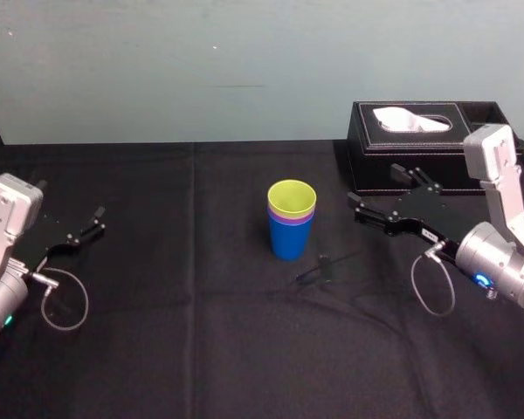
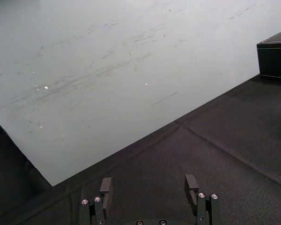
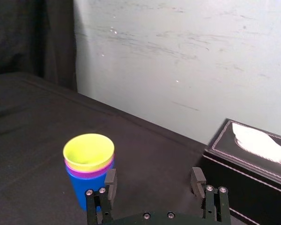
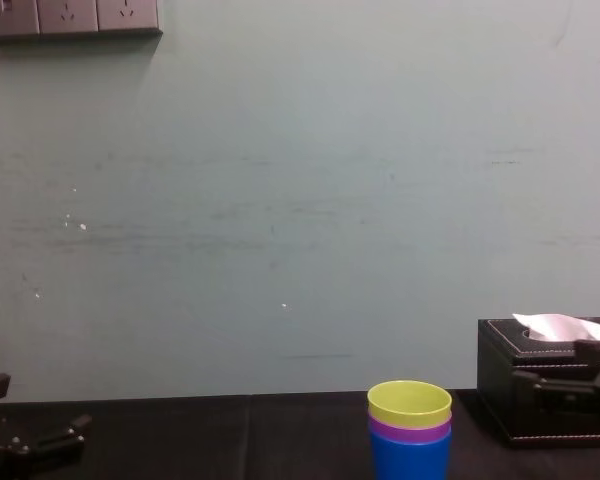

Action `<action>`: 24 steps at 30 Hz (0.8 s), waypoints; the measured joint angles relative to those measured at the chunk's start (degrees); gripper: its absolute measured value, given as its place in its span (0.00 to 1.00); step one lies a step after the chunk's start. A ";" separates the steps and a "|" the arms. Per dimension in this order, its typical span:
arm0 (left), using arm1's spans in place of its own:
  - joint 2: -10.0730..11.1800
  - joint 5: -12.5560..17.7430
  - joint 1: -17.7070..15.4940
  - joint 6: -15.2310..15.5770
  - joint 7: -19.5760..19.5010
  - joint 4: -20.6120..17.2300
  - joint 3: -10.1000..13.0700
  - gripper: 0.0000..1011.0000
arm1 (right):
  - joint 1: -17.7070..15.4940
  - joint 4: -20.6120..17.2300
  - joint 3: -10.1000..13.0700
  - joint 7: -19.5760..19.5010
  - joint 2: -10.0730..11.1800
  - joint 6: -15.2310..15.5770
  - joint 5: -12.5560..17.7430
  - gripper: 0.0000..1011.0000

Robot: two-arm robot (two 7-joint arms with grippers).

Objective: Stack the three plastic cups sequentially using one hand.

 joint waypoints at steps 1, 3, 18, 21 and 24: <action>0.00 0.00 0.00 0.00 0.00 0.00 0.00 1.00 | -0.14 0.33 0.30 0.02 0.04 -0.15 0.06 0.99; 0.00 0.00 0.00 0.00 0.00 0.00 0.00 1.00 | -0.29 0.69 0.64 0.22 0.07 -0.32 0.19 0.99; 0.00 0.00 0.00 0.00 0.00 0.00 0.00 1.00 | -0.90 2.26 1.50 1.53 0.25 -1.14 0.86 0.99; 0.00 0.00 0.00 0.00 0.00 0.00 0.00 1.00 | -0.88 2.20 1.47 1.52 0.24 -1.11 0.85 0.99; 0.00 0.00 0.00 0.00 0.00 0.00 0.00 1.00 | -0.87 2.15 1.46 1.51 0.23 -1.09 0.85 0.99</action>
